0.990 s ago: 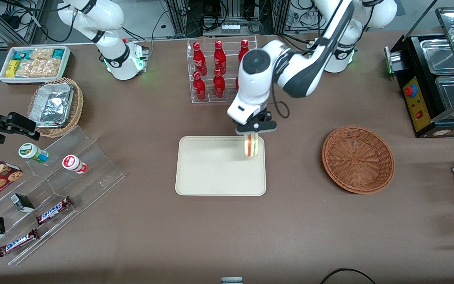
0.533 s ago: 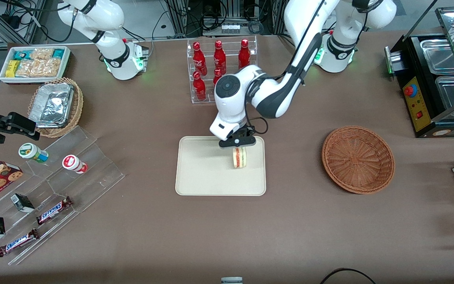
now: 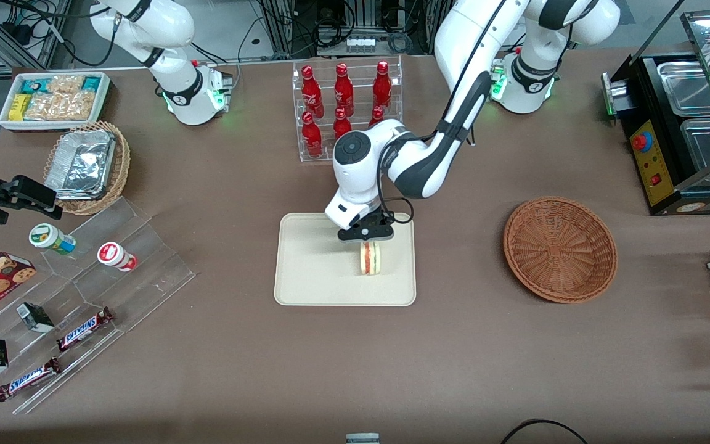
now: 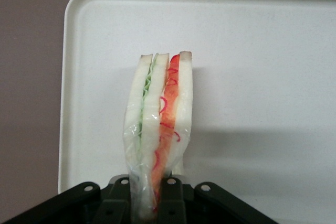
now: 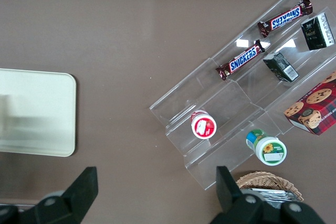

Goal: Place sandwich from basket to tray

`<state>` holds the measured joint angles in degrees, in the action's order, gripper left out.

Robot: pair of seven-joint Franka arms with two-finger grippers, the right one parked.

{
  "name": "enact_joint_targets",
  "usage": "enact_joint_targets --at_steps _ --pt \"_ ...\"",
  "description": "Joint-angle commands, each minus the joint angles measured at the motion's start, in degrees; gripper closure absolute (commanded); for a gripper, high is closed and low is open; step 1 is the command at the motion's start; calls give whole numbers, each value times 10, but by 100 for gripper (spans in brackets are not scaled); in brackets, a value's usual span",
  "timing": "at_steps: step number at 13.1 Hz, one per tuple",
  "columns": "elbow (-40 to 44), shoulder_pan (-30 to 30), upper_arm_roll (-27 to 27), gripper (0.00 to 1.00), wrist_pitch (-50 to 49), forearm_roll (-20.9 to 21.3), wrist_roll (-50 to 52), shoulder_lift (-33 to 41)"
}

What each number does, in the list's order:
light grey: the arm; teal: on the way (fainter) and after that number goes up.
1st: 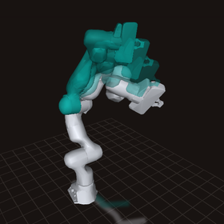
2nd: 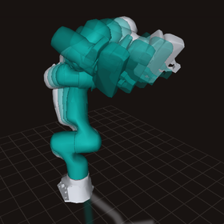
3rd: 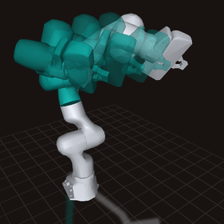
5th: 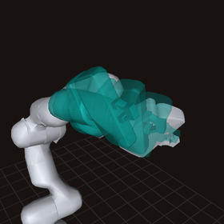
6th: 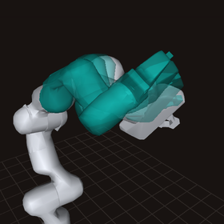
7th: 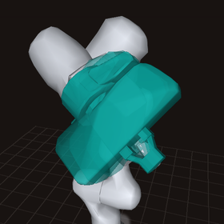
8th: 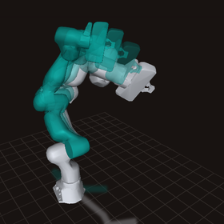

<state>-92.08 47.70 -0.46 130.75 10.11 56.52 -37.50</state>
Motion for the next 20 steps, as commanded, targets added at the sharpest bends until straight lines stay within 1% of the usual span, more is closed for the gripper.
enact_joint_targets --at_steps 1,3,4,5,6,7,10,12,13,15,18,20 --pt "12 7 -9 96 13 17 21 -18" --pt "12 6 -9 91 15 23 22 -21" --pt "12 6 -9 73 15 24 22 -21" --pt "12 6 -9 34 15 25 21 -21" --pt "13 5 -9 3 15 24 21 -21" --pt "13 5 -9 0 13 24 21 -18" --pt "14 1 -10 0 -6 22 22 11" --pt "13 -7 -11 0 -71 15 20 71" --pt "9 -23 -11 0 -108 12 17 110" --pt "8 -51 -11 0 -150 -7 11 176" --pt "6 -87 -11 0 -236 -11 4 249" --pt "-1 -120 -11 0 -284 -11 -47 287"
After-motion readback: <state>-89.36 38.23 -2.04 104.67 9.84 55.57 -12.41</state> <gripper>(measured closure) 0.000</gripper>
